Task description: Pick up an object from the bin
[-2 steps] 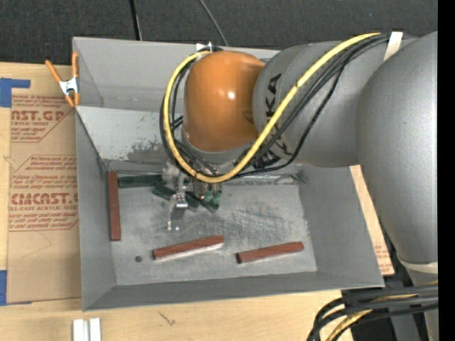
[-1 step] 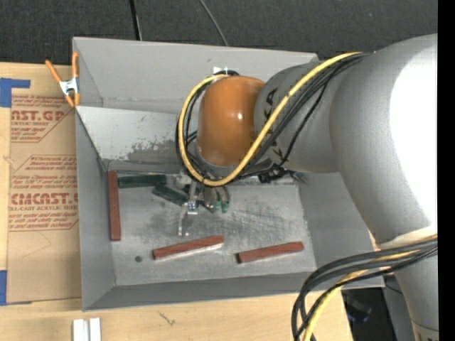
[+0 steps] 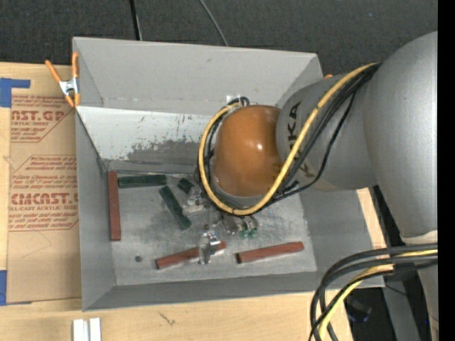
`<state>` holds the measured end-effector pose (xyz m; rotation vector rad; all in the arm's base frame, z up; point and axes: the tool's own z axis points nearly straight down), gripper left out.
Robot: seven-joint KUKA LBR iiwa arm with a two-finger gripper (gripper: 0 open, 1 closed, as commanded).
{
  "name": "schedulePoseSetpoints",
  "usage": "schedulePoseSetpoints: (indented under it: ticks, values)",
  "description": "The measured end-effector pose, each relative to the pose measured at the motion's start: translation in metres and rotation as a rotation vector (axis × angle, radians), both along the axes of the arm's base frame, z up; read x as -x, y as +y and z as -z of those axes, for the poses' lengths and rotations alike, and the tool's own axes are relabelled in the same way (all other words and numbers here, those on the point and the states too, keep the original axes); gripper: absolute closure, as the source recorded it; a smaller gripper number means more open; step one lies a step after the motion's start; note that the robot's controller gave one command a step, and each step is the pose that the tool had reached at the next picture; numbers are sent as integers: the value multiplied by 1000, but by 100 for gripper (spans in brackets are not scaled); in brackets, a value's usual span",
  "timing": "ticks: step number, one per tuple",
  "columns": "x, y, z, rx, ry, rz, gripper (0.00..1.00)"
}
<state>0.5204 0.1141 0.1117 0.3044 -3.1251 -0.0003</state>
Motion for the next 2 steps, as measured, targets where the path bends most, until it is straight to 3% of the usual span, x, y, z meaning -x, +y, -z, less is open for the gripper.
schedulePoseSetpoints:
  ticks: [1,2]
  values:
    - [-28,4,-3,-1,-2,219,0]
    - [-5,4,20,0,-2,262,0]
